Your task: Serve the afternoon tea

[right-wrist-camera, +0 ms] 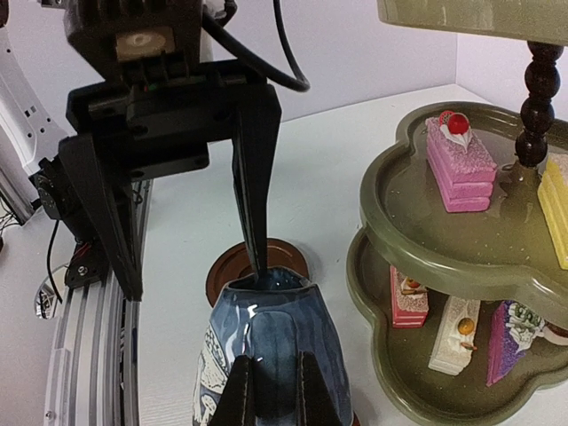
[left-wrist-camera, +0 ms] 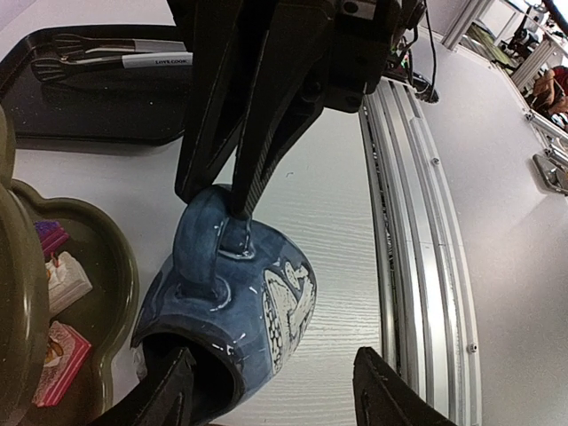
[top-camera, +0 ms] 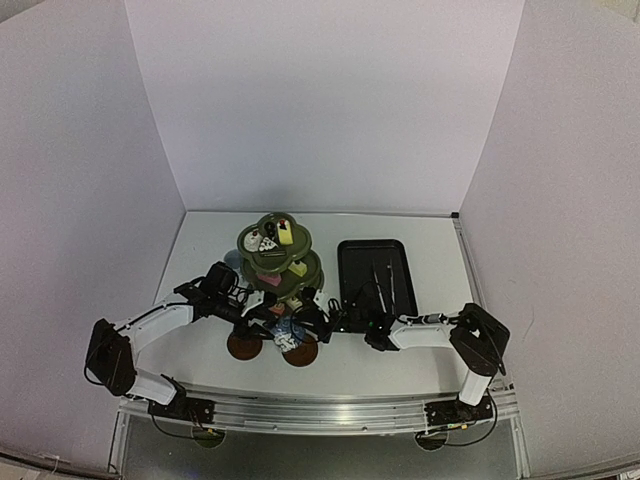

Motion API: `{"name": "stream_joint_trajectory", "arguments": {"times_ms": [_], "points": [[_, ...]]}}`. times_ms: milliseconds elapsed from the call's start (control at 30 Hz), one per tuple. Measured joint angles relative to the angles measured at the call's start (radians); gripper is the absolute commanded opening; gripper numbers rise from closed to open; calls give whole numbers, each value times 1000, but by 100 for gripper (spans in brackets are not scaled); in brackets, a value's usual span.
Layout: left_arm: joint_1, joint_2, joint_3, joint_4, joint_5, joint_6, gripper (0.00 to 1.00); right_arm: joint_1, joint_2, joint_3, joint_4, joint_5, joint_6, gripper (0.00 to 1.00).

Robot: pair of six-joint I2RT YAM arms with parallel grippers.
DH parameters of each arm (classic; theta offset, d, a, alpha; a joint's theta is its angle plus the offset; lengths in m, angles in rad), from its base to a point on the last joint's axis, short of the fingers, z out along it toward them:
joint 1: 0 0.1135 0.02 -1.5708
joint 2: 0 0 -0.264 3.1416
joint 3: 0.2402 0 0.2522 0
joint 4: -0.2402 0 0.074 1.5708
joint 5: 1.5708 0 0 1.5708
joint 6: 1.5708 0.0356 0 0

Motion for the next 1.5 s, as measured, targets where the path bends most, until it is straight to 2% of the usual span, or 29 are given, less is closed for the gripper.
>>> {"name": "stream_joint_trajectory", "arguments": {"times_ms": [467,567,667,767,967,1200,1367,1500], "points": [[-16,69,-20,87,-10,-32,39,0,0,-22,48,5,16,0],[-17,69,-38,85,-3,-29,24,0,0,-22,51,4,19,0],[-25,69,-45,85,1,-24,2,1,-1,-22,54,-6,20,0],[-37,69,-48,47,21,-36,0,3,-2,-29,65,-27,1,0],[-78,75,-36,-31,-27,-37,0,2,-27,-49,150,-10,31,0],[-147,137,104,-120,-118,-83,0,2,-102,-157,161,29,39,0],[-274,215,257,-192,-232,-187,0,2,-238,-237,110,137,54,0],[-339,287,345,-255,-296,-266,0,2,-386,-286,-22,305,63,0]]}}
